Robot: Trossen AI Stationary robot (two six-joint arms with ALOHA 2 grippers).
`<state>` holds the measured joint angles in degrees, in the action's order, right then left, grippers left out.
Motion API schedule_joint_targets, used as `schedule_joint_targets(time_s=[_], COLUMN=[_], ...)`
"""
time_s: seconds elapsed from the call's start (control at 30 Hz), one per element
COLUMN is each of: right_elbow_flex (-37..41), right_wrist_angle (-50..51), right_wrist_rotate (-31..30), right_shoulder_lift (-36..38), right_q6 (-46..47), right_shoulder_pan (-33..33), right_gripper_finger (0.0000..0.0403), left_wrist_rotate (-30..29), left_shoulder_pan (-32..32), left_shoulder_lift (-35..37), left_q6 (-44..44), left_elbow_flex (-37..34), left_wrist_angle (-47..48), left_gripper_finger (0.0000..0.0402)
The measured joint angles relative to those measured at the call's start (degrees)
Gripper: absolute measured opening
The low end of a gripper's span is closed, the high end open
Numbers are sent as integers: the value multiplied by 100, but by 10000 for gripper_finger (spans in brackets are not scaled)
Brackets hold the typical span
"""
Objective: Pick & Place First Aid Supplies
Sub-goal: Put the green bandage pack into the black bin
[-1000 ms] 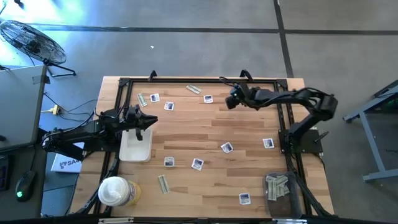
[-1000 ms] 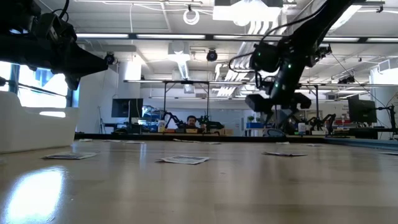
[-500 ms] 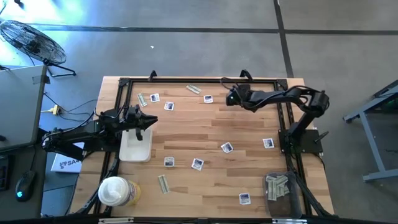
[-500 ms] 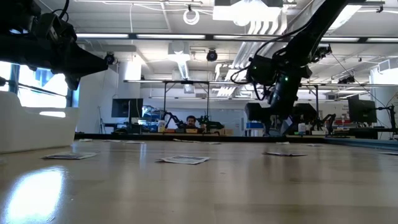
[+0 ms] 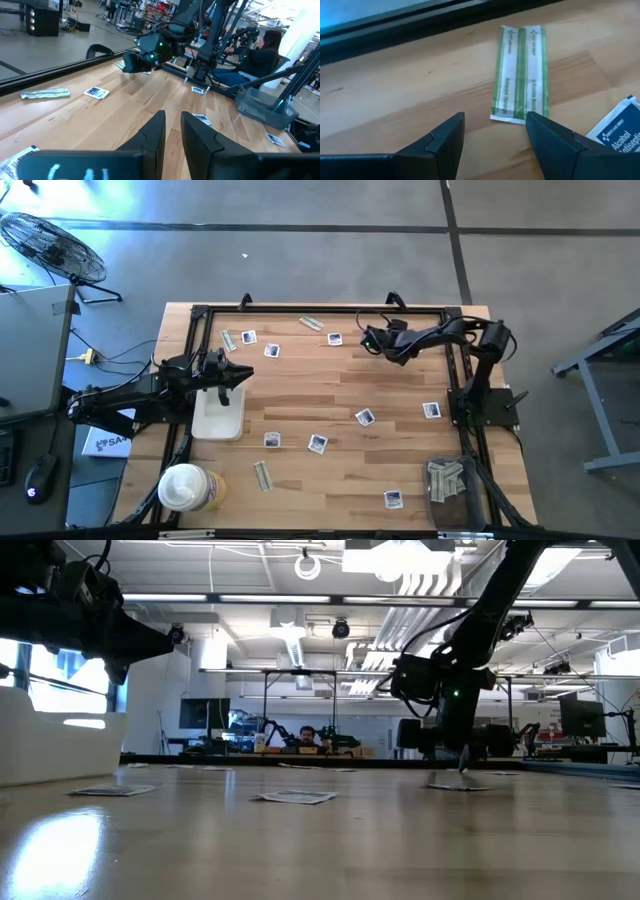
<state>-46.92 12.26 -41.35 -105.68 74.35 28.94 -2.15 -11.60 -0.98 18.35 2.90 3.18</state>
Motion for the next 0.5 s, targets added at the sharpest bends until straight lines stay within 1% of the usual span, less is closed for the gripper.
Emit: schedule_joint_targets(time_s=[0.1, 0.2, 0.37, 0.5], right_elbow_flex=[-4, -2, -5, -6], right_wrist_angle=[-42, -48, 18, 351], right_wrist_rotate=[-160, -93, 263, 595], right_shoulder_lift=[-83, -73, -49, 62], right_q6=[-2, -46, -601, -799], right_shoulder_pan=[-6, -9, -80, -296], right_gripper_finger=[208, 208, 208, 208], left_wrist_rotate=[0, 1, 2, 0], left_shoulder_pan=[-2, -2, -2, -1], left_shoulder_lift=[1, 0, 1, 1], left_q6=[0, 0, 0, 0], left_elbow_flex=[0, 0, 0, 2], left_wrist_angle=[0, 0, 0, 1], left_gripper_finger=[60, 60, 60, 60])
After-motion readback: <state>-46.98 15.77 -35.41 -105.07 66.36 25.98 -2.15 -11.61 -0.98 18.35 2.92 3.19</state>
